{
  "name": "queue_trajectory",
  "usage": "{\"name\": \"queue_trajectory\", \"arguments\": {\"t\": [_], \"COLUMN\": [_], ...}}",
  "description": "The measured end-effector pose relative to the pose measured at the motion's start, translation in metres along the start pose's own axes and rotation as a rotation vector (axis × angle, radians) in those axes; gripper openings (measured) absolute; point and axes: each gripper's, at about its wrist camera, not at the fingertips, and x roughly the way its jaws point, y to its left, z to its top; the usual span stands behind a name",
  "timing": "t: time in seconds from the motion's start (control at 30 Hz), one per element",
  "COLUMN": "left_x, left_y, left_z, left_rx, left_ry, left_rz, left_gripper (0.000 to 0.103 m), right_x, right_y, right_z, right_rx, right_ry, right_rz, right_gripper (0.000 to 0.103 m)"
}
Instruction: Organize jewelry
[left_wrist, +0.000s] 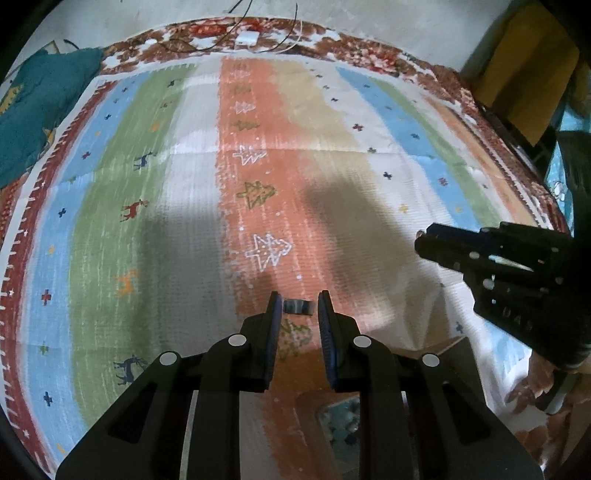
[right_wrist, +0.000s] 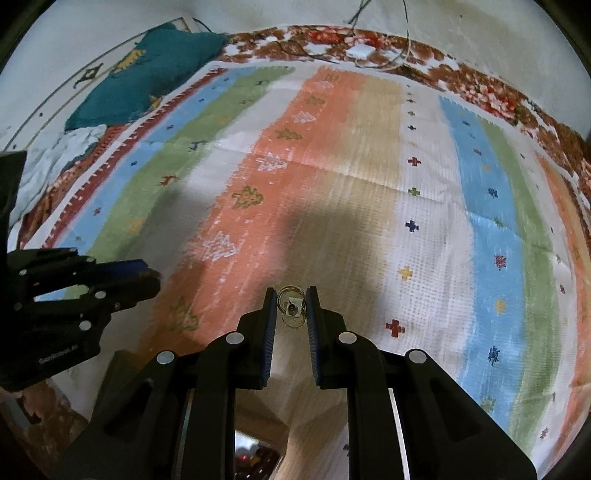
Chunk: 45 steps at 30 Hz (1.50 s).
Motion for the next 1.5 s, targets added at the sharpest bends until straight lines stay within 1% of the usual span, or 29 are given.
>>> {"name": "queue_trajectory", "arguments": {"t": [0.07,0.1,0.13,0.2,0.4,0.6,0.77,0.83,0.93,1.33,1.5], "left_x": [-0.004,-0.005,-0.006,-0.007,-0.005,0.011,0.02,0.024,0.031,0.059,0.068], "left_y": [-0.003,-0.004,-0.006,-0.009,-0.006,-0.002,-0.003,-0.004,-0.004,-0.002,-0.001], "left_z": [-0.002,-0.003,-0.004,-0.006,-0.006,-0.006,-0.004,-0.004,-0.003,0.0,0.0], "left_rx": [0.003,0.006,0.011,0.015,-0.006,-0.034,-0.032,-0.027,-0.021,0.014,0.034], "left_ry": [-0.006,-0.007,-0.008,-0.006,0.005,0.055,0.075,0.083,0.099,0.16,0.179], "left_rz": [-0.005,-0.006,-0.004,0.004,0.019,0.02,0.023,0.027,0.037,0.072,0.085], "left_gripper": [0.019,0.016,0.011,0.007,0.007,0.009,0.019,0.026,0.029,0.03,0.03], "right_x": [-0.006,-0.009,-0.01,-0.013,-0.016,-0.018,-0.017,-0.016,-0.015,-0.01,-0.005], "right_y": [0.003,0.004,0.004,0.004,0.0,-0.002,-0.002,-0.003,-0.003,0.001,0.006], "right_z": [-0.004,-0.006,-0.007,-0.009,-0.016,-0.017,-0.016,-0.015,-0.016,-0.015,-0.016], "right_rx": [-0.005,-0.004,-0.003,0.001,0.025,0.033,0.032,0.032,0.033,0.015,-0.007], "right_ry": [-0.008,-0.012,-0.013,-0.016,-0.018,-0.017,-0.011,-0.01,-0.005,0.015,0.04], "right_rz": [0.005,0.007,0.009,0.01,0.01,0.018,0.026,0.027,0.029,0.043,0.042], "right_gripper": [0.017,0.017,0.017,0.017,0.017,0.017,0.017,0.017,0.017,0.017,0.017]}}
